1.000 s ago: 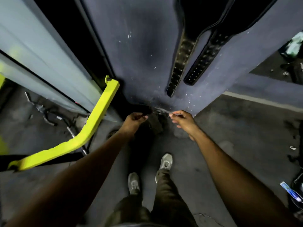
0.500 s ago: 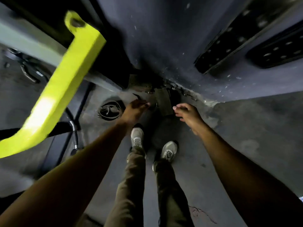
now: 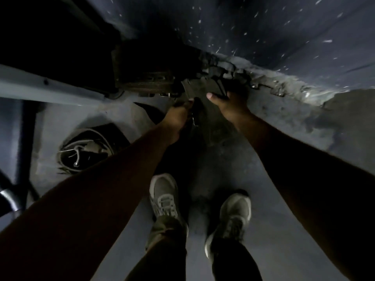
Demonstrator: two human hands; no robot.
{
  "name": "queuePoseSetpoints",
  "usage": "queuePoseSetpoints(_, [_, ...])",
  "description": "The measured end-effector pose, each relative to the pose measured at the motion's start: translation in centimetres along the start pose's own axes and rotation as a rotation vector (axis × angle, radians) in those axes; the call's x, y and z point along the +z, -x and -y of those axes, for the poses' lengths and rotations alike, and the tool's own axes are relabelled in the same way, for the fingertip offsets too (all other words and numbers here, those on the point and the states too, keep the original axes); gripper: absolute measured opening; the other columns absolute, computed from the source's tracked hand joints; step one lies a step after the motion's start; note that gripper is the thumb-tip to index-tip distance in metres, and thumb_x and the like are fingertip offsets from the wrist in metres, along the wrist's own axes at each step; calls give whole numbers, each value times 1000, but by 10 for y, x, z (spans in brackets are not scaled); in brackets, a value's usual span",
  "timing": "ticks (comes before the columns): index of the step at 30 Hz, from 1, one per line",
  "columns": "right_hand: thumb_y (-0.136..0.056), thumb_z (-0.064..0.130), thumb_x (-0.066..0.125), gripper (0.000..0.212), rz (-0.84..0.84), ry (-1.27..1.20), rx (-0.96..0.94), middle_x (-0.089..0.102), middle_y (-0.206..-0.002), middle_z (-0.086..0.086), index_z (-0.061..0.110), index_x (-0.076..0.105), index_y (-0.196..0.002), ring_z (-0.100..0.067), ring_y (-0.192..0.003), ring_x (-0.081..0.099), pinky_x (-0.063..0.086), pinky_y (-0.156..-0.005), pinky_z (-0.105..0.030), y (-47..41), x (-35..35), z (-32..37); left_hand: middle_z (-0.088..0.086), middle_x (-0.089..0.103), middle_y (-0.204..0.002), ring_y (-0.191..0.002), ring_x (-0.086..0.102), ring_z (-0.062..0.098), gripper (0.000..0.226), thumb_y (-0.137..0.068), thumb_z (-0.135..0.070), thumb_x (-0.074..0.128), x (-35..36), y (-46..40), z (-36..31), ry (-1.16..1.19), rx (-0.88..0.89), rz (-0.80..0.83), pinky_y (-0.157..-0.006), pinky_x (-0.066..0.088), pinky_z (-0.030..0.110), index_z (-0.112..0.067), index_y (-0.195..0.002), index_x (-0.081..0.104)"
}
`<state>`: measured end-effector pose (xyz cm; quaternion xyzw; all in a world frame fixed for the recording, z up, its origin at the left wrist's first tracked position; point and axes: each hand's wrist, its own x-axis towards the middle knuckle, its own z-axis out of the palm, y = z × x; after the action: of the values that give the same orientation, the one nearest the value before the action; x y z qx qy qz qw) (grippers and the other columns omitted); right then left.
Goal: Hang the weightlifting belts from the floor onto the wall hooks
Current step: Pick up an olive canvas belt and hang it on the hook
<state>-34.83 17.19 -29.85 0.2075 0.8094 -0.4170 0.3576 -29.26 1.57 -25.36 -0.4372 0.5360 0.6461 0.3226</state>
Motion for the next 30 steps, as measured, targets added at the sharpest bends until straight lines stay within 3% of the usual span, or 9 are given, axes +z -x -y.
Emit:
queuePoseSetpoints(3, [-90, 56, 72, 79, 42, -38, -64, 56, -152, -13, 7, 53, -149, -29, -142, 52, 42, -120, -42, -7, 4, -13, -10, 69, -95, -67, 73, -2, 18, -107, -34, 49, 5, -11, 6, 85, 41, 17, -56, 56, 16, -26, -103, 65])
queuePoseSetpoints(7, [-95, 38, 74, 38, 1, -127, -226, 76, -122, -4, 11, 75, -122, -18, -118, 69, 53, -107, -44, 53, -15, -7, -7, 70, -127, -118, 64, 19, 28, -100, -50, 54, 1, 31, 12, 40, -8, 42, -100, 50, 41, -32, -120, 65])
queuePoseSetpoints(10, [-93, 27, 78, 28, 10, -137, -306, 79, -101, -8, 2, 77, -106, -16, -96, 73, 57, -90, -38, 125, -41, 12, -13, 76, -120, -116, 68, 15, 32, -96, -55, 58, 1, 92, 4, 177, -55, 97, -93, 51, 37, -37, -120, 70])
queuePoseSetpoints(15, [-96, 54, 67, 67, -67, -5, -551, 45, -56, -16, 1, 46, -61, -30, -54, 49, 40, -56, -43, 243, -99, 86, 1, 80, -108, -92, 78, 12, 20, -103, -27, 59, 7, 224, -39, 306, 39, 108, -61, 56, 18, -21, -115, 73])
queuePoseSetpoints(16, [-96, 59, 63, 67, -64, -58, -552, 44, -53, -9, 6, 45, -59, -25, -52, 46, 39, -56, -41, 267, -113, 106, 13, 74, -113, -94, 76, 20, 27, -103, -26, 58, 9, 254, -52, 310, 67, 117, -69, 66, 33, -9, -118, 72])
queuePoseSetpoints(17, [-95, 62, 61, 66, -66, -96, -550, 45, -53, -4, 11, 45, -57, -20, -53, 46, 40, -58, -42, 290, -126, 127, 23, 69, -117, -101, 73, 28, 36, -103, -28, 58, 10, 285, -66, 301, 101, 131, -89, 57, 41, 0, -124, 68])
queuePoseSetpoints(21, [-95, 58, 55, 49, -54, 0, -595, 64, -75, 10, 17, 70, -73, -20, -91, 64, 50, -87, -40, 383, -185, 200, 6, 76, -122, -102, 76, 15, 37, -101, -39, 59, 13, 406, -126, 171, 263, 171, -72, 62, 23, -15, -127, 69])
queuePoseSetpoints(26, [-105, 38, 57, 44, 75, -191, -581, 67, -74, -14, 7, 67, -76, -11, -79, 61, 46, -75, -31, 506, -251, 280, -5, 82, -101, -95, 77, 7, 31, -102, -43, 57, 8, 551, -194, -51, 580, 38, -75, 62, 21, -18, -106, 74])
queuePoseSetpoints(30, [-106, 29, 58, 29, 9, -537, -444, 82, -104, -8, 12, 81, -105, -22, -103, 77, 59, -96, -35, 598, -275, 333, 7, 77, -112, -110, 73, 25, 44, -96, -53, 58, 17, 649, -231, -132, 802, -115, -91, 62, 42, -16, -117, 70])
